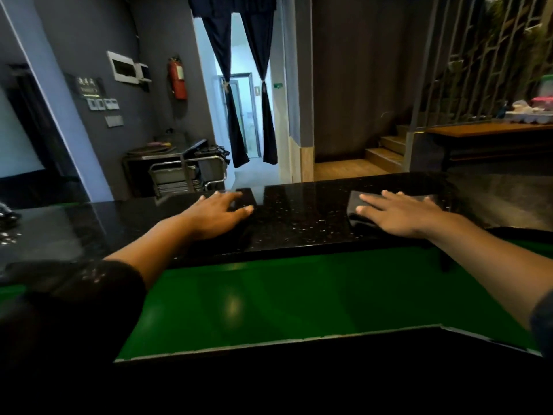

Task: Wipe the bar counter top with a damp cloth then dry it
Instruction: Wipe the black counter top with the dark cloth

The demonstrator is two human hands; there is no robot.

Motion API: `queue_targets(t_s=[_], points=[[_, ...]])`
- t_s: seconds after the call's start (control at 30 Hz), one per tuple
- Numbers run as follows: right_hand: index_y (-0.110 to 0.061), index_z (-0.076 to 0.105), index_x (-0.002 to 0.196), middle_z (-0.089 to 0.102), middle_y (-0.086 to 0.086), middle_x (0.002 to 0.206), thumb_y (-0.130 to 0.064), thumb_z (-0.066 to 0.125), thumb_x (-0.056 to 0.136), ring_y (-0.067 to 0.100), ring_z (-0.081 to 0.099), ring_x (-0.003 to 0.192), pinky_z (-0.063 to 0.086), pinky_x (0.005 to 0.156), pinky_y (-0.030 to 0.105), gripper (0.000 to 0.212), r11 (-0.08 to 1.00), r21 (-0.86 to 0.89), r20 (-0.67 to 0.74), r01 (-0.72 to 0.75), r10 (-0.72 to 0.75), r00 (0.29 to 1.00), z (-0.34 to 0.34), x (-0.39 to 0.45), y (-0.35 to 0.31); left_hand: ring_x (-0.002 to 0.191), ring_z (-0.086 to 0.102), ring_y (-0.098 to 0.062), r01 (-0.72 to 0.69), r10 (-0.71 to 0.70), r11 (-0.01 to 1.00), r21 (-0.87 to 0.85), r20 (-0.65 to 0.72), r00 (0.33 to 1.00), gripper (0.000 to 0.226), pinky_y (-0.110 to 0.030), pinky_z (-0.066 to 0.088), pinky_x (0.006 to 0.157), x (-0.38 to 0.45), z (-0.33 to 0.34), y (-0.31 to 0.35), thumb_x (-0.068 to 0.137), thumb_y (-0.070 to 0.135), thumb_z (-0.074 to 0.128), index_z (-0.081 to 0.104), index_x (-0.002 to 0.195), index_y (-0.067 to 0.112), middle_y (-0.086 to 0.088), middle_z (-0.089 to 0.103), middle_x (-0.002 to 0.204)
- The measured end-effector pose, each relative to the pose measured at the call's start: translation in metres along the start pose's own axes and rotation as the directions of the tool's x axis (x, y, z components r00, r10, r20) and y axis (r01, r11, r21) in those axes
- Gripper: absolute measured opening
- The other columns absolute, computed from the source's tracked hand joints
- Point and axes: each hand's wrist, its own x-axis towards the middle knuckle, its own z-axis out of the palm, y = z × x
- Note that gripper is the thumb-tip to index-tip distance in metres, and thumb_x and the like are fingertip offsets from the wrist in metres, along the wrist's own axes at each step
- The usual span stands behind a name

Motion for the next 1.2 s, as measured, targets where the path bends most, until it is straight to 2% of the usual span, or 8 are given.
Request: queue_targets(t_s=[0.13, 0.27, 0.4, 0.63, 0.73, 0.93, 1.07, 1.2], points=[[-0.045, 0.006, 0.154, -0.002, 0.004, 0.165, -0.074, 0.012, 0.091, 0.032, -0.003, 0.151, -0.006, 0.113, 0.066, 0.07, 0.995, -0.001, 0.007, -0.104, 0.104, 0.995, -0.004, 0.009, -0.052, 0.148, 0.01, -0.021, 0.087, -0.09, 0.993, 0.08, 0.036, 0.995, 0.071, -0.047, 0.003, 0.118, -0.041, -0.007, -0.055, 0.093, 0.063, 0.03, 0.024, 0.151, 0.023, -0.006, 0.02, 0.159], [-0.048, 0.006, 0.153, -0.001, 0.003, 0.165, -0.075, 0.011, 0.091, 0.031, 0.0, 0.151, -0.006, 0.113, 0.066, 0.068, 0.991, -0.018, -0.005, 0.129, -0.13, 0.992, 0.011, -0.013, -0.111, 0.147, 0.013, -0.021, 0.122, -0.124, 0.991, 0.056, 0.028, 0.992, 0.073, -0.049, 0.003, 0.117, -0.05, -0.003, -0.065, 0.091, 0.067, 0.027, 0.026, 0.151, 0.025, -0.006, 0.019, 0.16], [-0.056, 0.008, 0.149, 0.002, -0.006, 0.165, -0.077, 0.013, 0.089, 0.023, 0.005, 0.151, -0.001, 0.114, 0.06, 0.064, 0.95, -0.043, -0.012, 0.31, -0.311, 0.95, 0.02, -0.036, -0.098, 0.147, 0.015, -0.019, 0.087, -0.088, 0.995, 0.055, 0.016, 0.996, 0.085, -0.05, 0.004, 0.118, -0.053, -0.009, -0.078, 0.082, 0.079, 0.029, 0.028, 0.15, 0.028, -0.003, 0.02, 0.159], [-0.056, 0.007, 0.149, 0.001, -0.003, 0.165, -0.079, 0.013, 0.088, 0.029, 0.002, 0.151, -0.002, 0.115, 0.064, 0.065, 0.998, -0.036, 0.026, 0.049, -0.048, 0.999, 0.006, 0.023, -0.078, 0.147, 0.009, -0.016, 0.098, -0.102, 0.99, 0.101, 0.039, 0.994, 0.115, -0.046, 0.004, 0.118, -0.054, -0.009, -0.104, 0.053, 0.095, 0.009, 0.02, 0.151, 0.035, 0.003, 0.013, 0.161], [-0.053, 0.006, 0.151, 0.0, 0.001, 0.165, -0.08, 0.011, 0.086, 0.033, 0.0, 0.15, -0.006, 0.111, 0.07, 0.07, 0.999, -0.043, -0.013, 0.009, -0.009, 1.0, 0.011, 0.042, -0.127, 0.147, 0.009, -0.016, 0.102, -0.107, 0.989, 0.111, 0.043, 0.993, 0.108, -0.046, 0.003, 0.118, -0.054, -0.01, -0.098, 0.062, 0.095, 0.014, 0.019, 0.151, 0.034, 0.002, 0.012, 0.161], [-0.048, 0.007, 0.153, -0.002, 0.006, 0.165, -0.075, 0.014, 0.091, 0.034, -0.002, 0.15, -0.009, 0.112, 0.068, 0.067, 0.926, -0.018, 0.002, 0.378, -0.378, 0.926, 0.032, -0.004, -0.251, 0.148, 0.005, -0.016, 0.106, -0.113, 0.988, 0.111, 0.052, 0.992, 0.069, -0.046, 0.002, 0.118, -0.051, -0.01, -0.105, 0.091, 0.068, 0.018, 0.016, 0.152, 0.035, 0.002, 0.008, 0.161], [-0.055, 0.008, 0.149, 0.001, -0.005, 0.165, -0.075, 0.016, 0.091, 0.022, 0.002, 0.151, -0.004, 0.116, 0.06, 0.062, 0.873, -0.026, 0.007, 0.487, -0.487, 0.873, 0.034, -0.028, -0.221, 0.148, 0.002, -0.018, 0.091, -0.099, 0.99, 0.104, 0.069, 0.993, 0.055, -0.046, 0.0, 0.118, -0.049, -0.009, -0.109, 0.1, 0.052, 0.013, 0.013, 0.152, 0.034, 0.001, 0.005, 0.161], [-0.057, 0.009, 0.148, 0.005, -0.007, 0.165, -0.076, 0.016, 0.089, 0.022, 0.007, 0.151, 0.003, 0.115, 0.059, 0.062, 0.944, -0.063, 0.004, 0.323, -0.324, 0.946, 0.022, -0.014, -0.166, 0.148, 0.004, -0.019, 0.079, -0.084, 0.992, 0.098, 0.044, 0.996, 0.057, -0.047, 0.001, 0.119, -0.049, -0.007, -0.108, 0.099, 0.054, 0.011, 0.015, 0.152, 0.033, 0.001, 0.006, 0.161]])
